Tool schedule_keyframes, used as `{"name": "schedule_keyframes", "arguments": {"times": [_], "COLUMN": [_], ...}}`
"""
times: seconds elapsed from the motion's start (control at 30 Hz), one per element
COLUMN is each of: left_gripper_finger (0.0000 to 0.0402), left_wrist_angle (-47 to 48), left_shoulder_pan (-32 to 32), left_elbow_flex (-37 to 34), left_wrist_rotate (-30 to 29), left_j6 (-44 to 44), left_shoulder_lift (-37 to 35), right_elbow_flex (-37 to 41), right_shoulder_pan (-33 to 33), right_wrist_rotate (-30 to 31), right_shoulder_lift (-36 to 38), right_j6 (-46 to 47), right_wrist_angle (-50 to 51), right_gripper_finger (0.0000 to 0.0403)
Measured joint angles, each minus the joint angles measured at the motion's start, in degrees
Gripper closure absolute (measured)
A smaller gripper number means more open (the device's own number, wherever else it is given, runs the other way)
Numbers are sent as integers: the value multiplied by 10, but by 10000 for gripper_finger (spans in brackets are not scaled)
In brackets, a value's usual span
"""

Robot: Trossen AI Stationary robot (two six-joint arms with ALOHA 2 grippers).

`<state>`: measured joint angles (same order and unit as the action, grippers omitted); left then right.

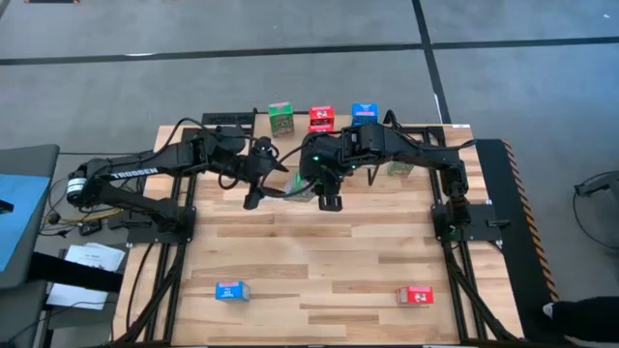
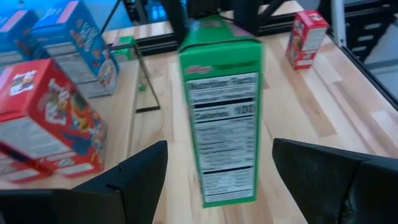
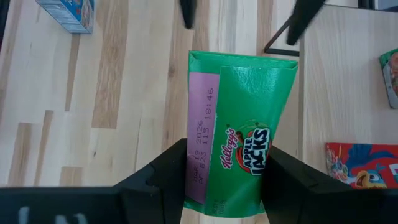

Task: Stack cereal on shelf
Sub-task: Put the bottom green cereal box on the shelf aligned with the other green cereal box

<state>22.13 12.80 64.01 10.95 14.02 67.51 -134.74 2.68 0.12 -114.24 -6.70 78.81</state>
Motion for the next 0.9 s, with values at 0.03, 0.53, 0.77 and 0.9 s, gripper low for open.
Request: {"name": "schedule_keyframes", "arguments": {"times": [0.03,0.53,0.77,0.9], "left_gripper_finger": [121,121,121,121], "left_wrist_angle": [0,0,0,0], "left_shoulder_pan": [0,0,0,0], "left_elbow_flex": [0,0,0,0], "left_wrist_rotate": [-2,-11,-5,-5], "left_j6": [-6,-48,-57,-59], "left_shoulder_lift": [0,0,0,0], "right_elbow_flex": [0,0,0,0], "right_shoulder_pan": [0,-2,-5,-5], "right_wrist_rotate": [0,0,0,0], "right_shoulder_lift": [0,0,0,0], "right_j6": [0,3,7,8], "right_wrist_angle": [-2,-32,-60,-70], "right_gripper_finger": [211,211,211,211]}}
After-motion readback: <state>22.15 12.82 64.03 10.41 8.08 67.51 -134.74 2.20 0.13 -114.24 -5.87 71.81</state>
